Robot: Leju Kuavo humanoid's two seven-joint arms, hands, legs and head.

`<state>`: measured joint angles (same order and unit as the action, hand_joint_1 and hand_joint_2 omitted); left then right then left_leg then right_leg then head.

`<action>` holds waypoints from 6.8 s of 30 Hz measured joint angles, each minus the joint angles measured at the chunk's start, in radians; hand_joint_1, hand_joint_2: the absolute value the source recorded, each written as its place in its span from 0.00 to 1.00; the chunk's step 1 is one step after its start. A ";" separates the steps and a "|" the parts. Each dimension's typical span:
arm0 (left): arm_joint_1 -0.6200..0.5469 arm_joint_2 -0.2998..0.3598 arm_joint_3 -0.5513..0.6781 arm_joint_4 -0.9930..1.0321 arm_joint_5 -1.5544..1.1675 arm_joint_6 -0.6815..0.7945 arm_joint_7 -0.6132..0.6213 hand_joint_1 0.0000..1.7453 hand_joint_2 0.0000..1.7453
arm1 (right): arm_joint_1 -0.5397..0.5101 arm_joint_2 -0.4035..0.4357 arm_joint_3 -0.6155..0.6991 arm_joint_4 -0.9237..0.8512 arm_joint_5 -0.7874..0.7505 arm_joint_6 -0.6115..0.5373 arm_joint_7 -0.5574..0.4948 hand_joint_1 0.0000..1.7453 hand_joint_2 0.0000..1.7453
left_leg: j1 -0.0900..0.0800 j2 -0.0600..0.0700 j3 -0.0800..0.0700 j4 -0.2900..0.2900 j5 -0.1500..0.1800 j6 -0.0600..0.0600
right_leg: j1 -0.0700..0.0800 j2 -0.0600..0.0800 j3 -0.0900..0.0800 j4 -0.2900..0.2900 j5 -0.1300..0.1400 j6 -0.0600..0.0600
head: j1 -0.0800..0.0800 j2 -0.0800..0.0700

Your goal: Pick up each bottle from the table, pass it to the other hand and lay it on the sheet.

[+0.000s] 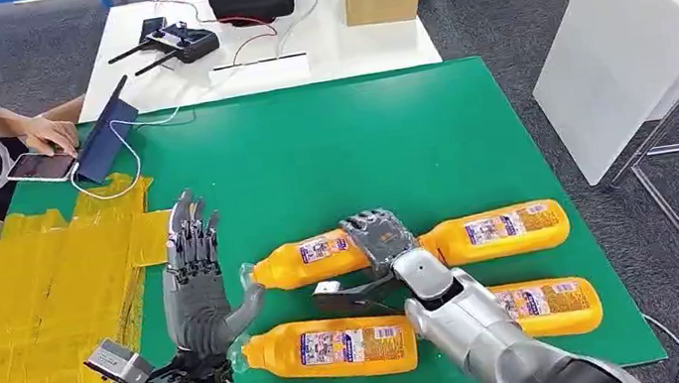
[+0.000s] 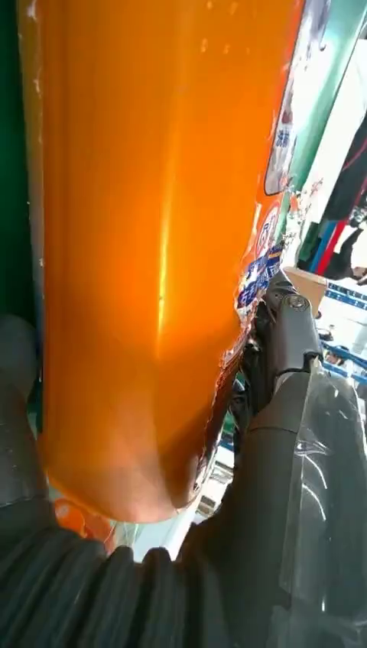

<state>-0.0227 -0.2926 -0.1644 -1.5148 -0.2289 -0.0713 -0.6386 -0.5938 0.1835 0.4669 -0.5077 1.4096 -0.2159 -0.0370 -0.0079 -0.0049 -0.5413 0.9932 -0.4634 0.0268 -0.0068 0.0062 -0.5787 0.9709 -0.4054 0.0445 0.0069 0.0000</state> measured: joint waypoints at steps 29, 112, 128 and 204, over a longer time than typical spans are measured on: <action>0.000 0.000 0.000 0.000 0.014 -0.014 -0.014 0.00 1.00 | -0.025 0.000 0.029 0.050 -0.003 0.012 -0.053 1.00 1.00 | 0.000 0.000 0.000 0.000 0.000 0.000 | 0.000 0.000 0.000 0.000 0.000 0.000 | 0.000 0.000; -0.140 0.024 -0.111 0.261 -0.009 -0.032 0.129 0.00 1.00 | 0.326 0.172 -0.239 -0.366 -0.991 0.267 -0.534 1.00 1.00 | 0.000 0.000 -0.003 0.000 0.000 0.000 | 0.000 0.000 -0.003 0.000 0.000 0.000 | 0.000 0.000; -0.138 0.024 -0.054 0.293 0.075 -0.053 0.144 0.02 1.00 | 0.361 0.164 -0.122 -0.427 -0.866 0.149 -0.543 1.00 1.00 | 0.000 0.000 -0.004 0.000 0.000 0.000 | 0.000 0.000 -0.003 0.000 0.000 0.000 | 0.000 0.000; -0.362 0.298 0.296 0.496 -1.235 0.617 0.653 1.00 1.00 | 0.633 0.051 -0.227 -1.140 -1.158 0.230 -0.498 0.00 1.00 | 0.001 0.000 -0.004 0.000 0.001 -0.001 | 0.001 0.000 -0.004 0.001 0.000 0.000 | 0.000 0.000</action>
<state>-0.3850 0.0053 0.1312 -1.0191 -1.4643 0.5455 0.0140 0.0388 0.2350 0.2400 -1.6476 0.2514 0.0145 -0.5352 -0.0073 -0.0053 -0.5453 0.9931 -0.4627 0.0260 -0.0062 0.0061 -0.5829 0.9715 -0.4055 0.0442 0.0069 0.0003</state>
